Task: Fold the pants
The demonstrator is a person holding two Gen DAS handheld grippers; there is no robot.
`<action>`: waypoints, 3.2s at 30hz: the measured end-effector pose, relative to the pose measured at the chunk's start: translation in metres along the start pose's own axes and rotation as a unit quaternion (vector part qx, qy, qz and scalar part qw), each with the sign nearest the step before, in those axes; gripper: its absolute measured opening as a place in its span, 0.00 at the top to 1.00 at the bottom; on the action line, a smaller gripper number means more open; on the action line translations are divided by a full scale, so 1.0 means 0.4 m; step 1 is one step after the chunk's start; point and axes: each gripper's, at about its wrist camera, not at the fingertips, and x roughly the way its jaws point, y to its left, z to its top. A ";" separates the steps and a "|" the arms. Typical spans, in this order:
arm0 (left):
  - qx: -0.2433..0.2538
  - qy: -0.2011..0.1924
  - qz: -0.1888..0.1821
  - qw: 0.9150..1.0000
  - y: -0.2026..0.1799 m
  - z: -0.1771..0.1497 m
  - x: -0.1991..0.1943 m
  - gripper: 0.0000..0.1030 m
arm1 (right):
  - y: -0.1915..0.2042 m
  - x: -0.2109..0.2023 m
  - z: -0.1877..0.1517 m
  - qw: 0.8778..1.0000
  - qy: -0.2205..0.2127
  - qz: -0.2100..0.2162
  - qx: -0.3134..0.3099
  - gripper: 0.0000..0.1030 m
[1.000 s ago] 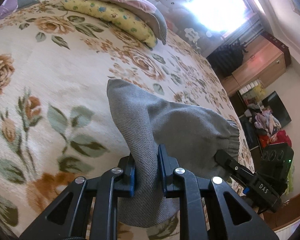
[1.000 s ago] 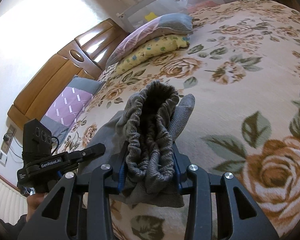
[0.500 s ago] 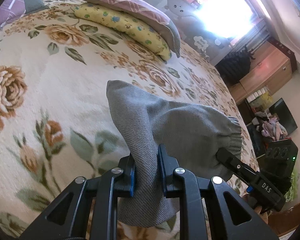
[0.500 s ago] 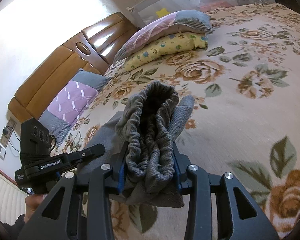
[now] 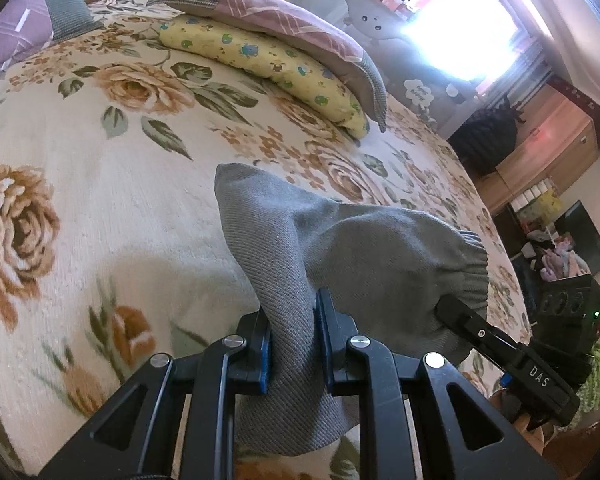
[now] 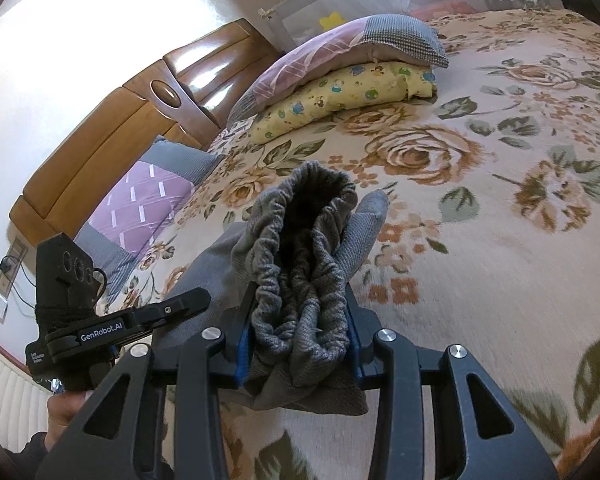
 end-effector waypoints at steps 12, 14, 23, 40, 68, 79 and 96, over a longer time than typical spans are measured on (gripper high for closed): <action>-0.006 0.014 0.011 1.000 0.040 0.001 0.041 0.83 | -0.030 0.064 -0.001 1.000 0.020 -0.001 0.013 0.62; -0.007 0.016 0.013 1.000 0.046 -0.002 0.045 0.83 | -0.035 0.073 -0.006 1.000 0.024 -0.003 0.015 0.62; -0.010 0.036 0.019 0.999 0.071 -0.015 0.070 0.78 | -0.085 0.093 -0.014 0.997 0.039 -0.043 0.041 0.49; -0.011 0.052 0.023 0.998 0.095 -0.027 0.093 0.68 | -0.126 0.128 -0.035 0.995 0.058 -0.078 0.018 0.44; 0.042 0.033 0.067 0.996 0.003 -0.119 -0.047 0.40 | 0.047 -0.033 -0.112 0.991 0.056 -0.078 -0.096 0.25; 0.088 0.029 0.099 0.991 -0.026 -0.149 -0.078 0.36 | 0.095 -0.015 -0.141 0.978 0.087 -0.091 -0.168 0.19; 0.117 0.023 0.157 0.980 -0.058 -0.183 -0.113 0.22 | 0.097 -0.007 -0.161 0.976 0.097 -0.101 -0.169 0.17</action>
